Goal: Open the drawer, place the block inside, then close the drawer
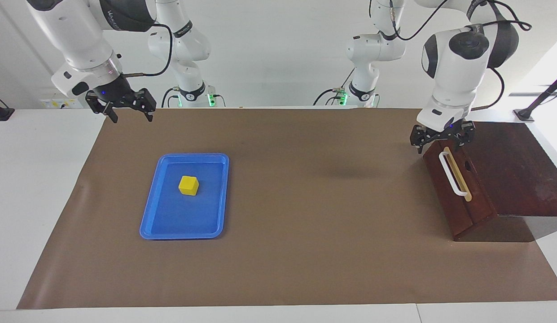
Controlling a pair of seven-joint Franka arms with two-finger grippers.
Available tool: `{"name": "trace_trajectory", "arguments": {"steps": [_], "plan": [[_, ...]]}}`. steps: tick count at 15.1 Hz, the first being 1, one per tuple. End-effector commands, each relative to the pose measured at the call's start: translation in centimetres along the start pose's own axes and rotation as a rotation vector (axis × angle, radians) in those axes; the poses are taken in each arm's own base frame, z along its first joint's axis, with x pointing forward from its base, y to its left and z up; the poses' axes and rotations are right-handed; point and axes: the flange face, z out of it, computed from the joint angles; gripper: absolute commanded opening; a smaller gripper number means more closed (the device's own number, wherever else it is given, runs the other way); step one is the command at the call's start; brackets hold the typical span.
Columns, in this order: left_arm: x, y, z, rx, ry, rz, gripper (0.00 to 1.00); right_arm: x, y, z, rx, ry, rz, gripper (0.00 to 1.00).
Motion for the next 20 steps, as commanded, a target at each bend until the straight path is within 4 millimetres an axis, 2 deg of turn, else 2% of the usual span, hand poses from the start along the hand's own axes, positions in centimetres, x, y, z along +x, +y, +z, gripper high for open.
{"name": "trace_trajectory", "arguments": {"steps": [1, 4, 6, 8, 10, 11, 14, 16, 17, 20], "plan": [[1.2, 0.6, 3.2, 0.11, -0.002, 0.081, 1.0, 0.0, 0.0, -0.1, -0.004, 0.008, 0.012, 1.0], [1.1, 1.7, 7.0, 0.149, -0.001, 0.084, 1.0, -0.5, 0.1, 1.4, -0.001, -0.015, 0.042, 1.0], [1.0, 1.7, 8.7, 0.197, 0.009, 0.131, 1.0, -0.7, 0.1, 2.5, 0.006, -0.011, 0.161, 1.0], [0.7, 1.9, 9.7, 0.209, 0.005, 0.151, 1.0, -0.4, -0.3, 3.6, 0.101, -0.038, 0.365, 1.0], [0.2, 2.0, 11.1, 0.203, 0.006, 0.162, 1.0, 0.4, -0.7, 6.1, 0.149, -0.076, 0.568, 1.0], [0.0, 1.2, 11.7, 0.22, 0.011, 0.169, 1.0, 0.8, -0.6, 8.0, 0.188, -0.105, 0.677, 1.0], [0.3, 1.1, 13.7, 0.242, 0.001, 0.198, 1.0, 2.2, 0.4, 12.1, 0.333, -0.221, 1.006, 1.0], [0.4, 0.7, 15.0, 0.23, 0.002, 0.185, 1.0, 2.6, 1.2, 14.7, 0.42, -0.284, 1.144, 1.0], [0.5, 0.8, 15.1, 0.228, 0.01, 0.175, 1.0, 3.0, 2.1, 16.3, 0.475, -0.314, 1.225, 1.0], [1.0, 1.8, 14.9, 0.215, 0.041, 0.143, 1.0, 3.2, 2.6, 19.5, 0.542, -0.378, 1.339, 1.0]]}}
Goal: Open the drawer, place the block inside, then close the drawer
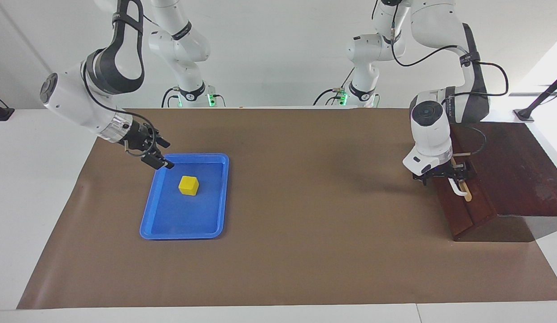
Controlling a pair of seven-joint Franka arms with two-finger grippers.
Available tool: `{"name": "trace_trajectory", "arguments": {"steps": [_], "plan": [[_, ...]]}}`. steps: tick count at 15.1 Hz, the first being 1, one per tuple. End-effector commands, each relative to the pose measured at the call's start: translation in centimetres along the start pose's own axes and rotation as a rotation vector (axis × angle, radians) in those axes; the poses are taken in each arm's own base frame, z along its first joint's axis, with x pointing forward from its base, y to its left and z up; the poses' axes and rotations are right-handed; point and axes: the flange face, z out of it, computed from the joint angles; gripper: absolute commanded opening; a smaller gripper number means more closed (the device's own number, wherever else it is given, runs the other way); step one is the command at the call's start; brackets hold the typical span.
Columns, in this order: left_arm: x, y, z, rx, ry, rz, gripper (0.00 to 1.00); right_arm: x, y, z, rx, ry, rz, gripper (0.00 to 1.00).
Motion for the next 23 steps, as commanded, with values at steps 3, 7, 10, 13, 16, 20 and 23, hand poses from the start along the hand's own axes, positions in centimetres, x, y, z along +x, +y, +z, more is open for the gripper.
{"name": "trace_trajectory", "arguments": {"steps": [3, 7, 10, 13, 16, 20, 23], "plan": [[2.4, 5.4, -3.2, -0.037, 0.076, -0.145, 1.0, 3.0, 2.4, 2.8, 0.027, -0.095, 0.163, 1.0], [3.7, 10.1, -6.8, -0.127, 0.051, -0.221, 1.0, 6.2, 2.7, 5.9, -0.007, -0.125, 0.15, 1.0], [3.8, 11.1, -7.5, -0.156, 0.032, -0.235, 1.0, 7.3, 2.7, 6.7, 0.016, -0.155, 0.171, 1.0], [3.9, 11.2, -7.7, -0.17, 0.032, -0.255, 1.0, 9.0, 2.8, 8.3, 0.045, -0.183, 0.157, 1.0], [4.5, 11.6, -8.7, -0.208, 0.036, -0.29, 1.0, 9.5, 2.9, 9.2, 0.063, -0.199, 0.169, 1.0], [4.9, 12.0, -9.8, -0.242, 0.039, -0.306, 1.0, 9.7, 2.3, 10.1, 0.1, -0.191, 0.174, 1.0], [5.2, 10.6, -10.6, -0.254, 0.039, -0.333, 1.0, 9.7, 2.3, 10.3, 0.099, -0.191, 0.174, 1.0]]}}
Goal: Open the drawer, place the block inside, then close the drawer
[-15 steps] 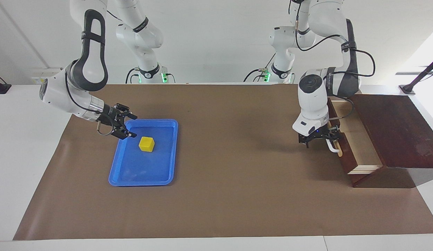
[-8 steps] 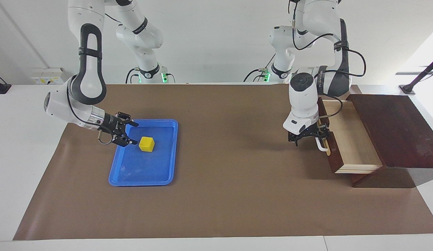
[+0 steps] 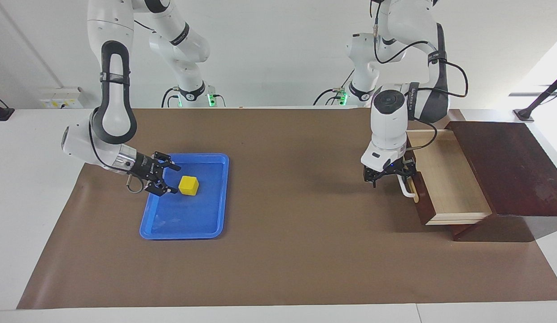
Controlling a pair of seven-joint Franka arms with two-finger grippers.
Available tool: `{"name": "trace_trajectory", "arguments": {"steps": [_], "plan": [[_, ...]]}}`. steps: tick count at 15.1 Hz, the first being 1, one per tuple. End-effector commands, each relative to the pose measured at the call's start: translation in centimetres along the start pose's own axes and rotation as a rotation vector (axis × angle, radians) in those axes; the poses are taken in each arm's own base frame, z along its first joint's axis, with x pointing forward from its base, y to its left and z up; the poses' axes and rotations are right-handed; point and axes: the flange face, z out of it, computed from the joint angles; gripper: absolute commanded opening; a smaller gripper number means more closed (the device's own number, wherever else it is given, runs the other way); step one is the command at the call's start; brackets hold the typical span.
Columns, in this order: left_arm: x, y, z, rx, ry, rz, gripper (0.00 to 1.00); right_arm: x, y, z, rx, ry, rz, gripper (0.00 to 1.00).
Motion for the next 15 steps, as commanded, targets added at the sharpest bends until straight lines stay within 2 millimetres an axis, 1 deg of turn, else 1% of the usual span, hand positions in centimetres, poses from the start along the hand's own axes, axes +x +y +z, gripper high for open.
{"name": "trace_trajectory", "arguments": {"steps": [1, 2, 3, 5, 6, 7, 8, 9, 10, 13, 15], "plan": [[1.4, 0.0, -2.4, -0.043, -0.019, -0.053, 1.0, 0.1, 0.1, 0.4, 0.032, -0.006, -0.015, 1.0], [2.1, -0.9, -3.7, -0.056, -0.031, -0.087, 1.0, 0.3, 0.1, 0.6, 0.029, -0.007, -0.011, 1.0], [2.6, -1.3, -5.2, -0.075, -0.044, -0.115, 1.0, 0.5, 0.1, 0.8, 0.027, -0.007, -0.009, 1.0], [3.6, -2.5, -8.8, -0.111, -0.059, -0.161, 1.0, 0.5, 0.0, 0.9, 0.035, 0.001, -0.01, 1.0], [4.0, -3.4, -10.6, -0.155, -0.076, -0.198, 1.0, 0.5, 0.0, 1.0, 0.044, 0.003, -0.004, 1.0], [4.2, -4.0, -12.0, -0.195, -0.101, -0.229, 1.0, -0.3, -0.1, 2.0, 0.038, -0.003, -0.01, 1.0], [4.9, -4.8, -12.5, -0.22, -0.116, -0.292, 1.0, -0.8, -0.2, 2.6, 0.033, -0.003, -0.019, 1.0], [5.3, -5.1, -13.2, -0.228, -0.112, -0.375, 1.0, -0.7, -0.2, 2.5, 0.04, 0.004, -0.016, 1.0], [5.3, -4.8, -13.4, -0.228, -0.118, -0.443, 1.0, -0.6, -0.1, 2.6, 0.041, 0.005, -0.013, 1.0], [4.5, -4.6, -14.6, -0.238, -0.166, -0.697, 1.0, -0.6, 0.0, 2.7, 0.04, 0.006, -0.028, 1.0], [4.0, -4.5, -14.5, -0.256, -0.23, -0.858, 1.0, -0.5, 0.0, 2.6, 0.041, 0.005, -0.036, 1.0]]}}
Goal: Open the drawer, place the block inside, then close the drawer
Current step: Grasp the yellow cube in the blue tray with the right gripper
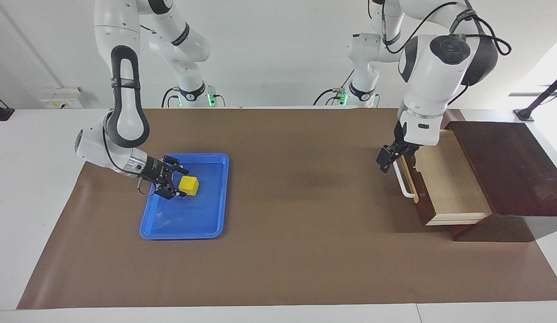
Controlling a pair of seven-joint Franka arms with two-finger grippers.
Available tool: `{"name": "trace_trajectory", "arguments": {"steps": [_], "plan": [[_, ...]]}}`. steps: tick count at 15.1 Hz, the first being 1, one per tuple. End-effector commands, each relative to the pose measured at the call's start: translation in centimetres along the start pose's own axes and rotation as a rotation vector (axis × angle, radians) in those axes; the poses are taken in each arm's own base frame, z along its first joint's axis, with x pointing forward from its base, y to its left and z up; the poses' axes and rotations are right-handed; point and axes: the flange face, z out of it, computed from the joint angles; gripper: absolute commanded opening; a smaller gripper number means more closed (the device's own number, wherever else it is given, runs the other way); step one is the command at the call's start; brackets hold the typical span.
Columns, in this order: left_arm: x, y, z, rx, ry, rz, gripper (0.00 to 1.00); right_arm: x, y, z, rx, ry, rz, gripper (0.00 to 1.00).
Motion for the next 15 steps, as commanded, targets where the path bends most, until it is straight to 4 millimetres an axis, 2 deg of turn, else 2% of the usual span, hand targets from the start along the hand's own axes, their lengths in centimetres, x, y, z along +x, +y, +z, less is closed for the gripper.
{"name": "trace_trajectory", "arguments": {"steps": [1, 3, 7, 8, 9, 10, 12, 13, 14, 15], "plan": [[-0.6, -0.2, 0.1, -0.003, -0.047, -0.208, 1.0, 0.5, 0.4, -0.2, 0.032, -0.008, -0.02, 1.0], [-1.5, -1.2, 0.9, 0.021, -0.06, -0.219, 1.0, 0.5, 0.4, -0.2, 0.031, -0.008, -0.019, 1.0], [-1.6, -1.9, 2.0, -0.001, -0.041, -0.262, 1.0, 0.8, 0.6, -0.2, 0.033, -0.005, -0.021, 1.0], [-1.8, -1.9, 2.0, 0.0, -0.041, -0.279, 1.0, 0.8, 0.6, -0.1, 0.035, -0.002, -0.02, 0.96], [-1.8, -1.9, 2.0, -0.001, -0.042, -0.307, 1.0, 0.8, 0.6, -0.1, 0.035, -0.002, -0.02, 0.79], [-1.9, -1.9, 2.1, 0.002, -0.042, -0.332, 1.0, 0.8, 0.6, -0.1, 0.035, -0.002, -0.021, 0.68], [-1.9, -1.8, 2.0, 0.004, -0.043, -0.35, 1.0, 0.8, 0.6, -0.1, 0.036, 0.0, -0.035, 0.32], [-1.9, -1.9, 2.0, 0.005, -0.044, -0.351, 1.0, 0.8, 0.6, -0.1, 0.037, 0.001, -0.035, 0.1], [-1.8, -1.9, 2.0, 0.002, -0.042, -0.353, 1.0, 0.7, 0.5, -0.1, 0.038, 0.001, -0.037, 0.0], [-1.8, -2.0, 2.0, 0.005, -0.044, -0.354, 1.0, 0.5, 0.5, 0.0, 0.035, 0.001, -0.039, 0.0]]}}
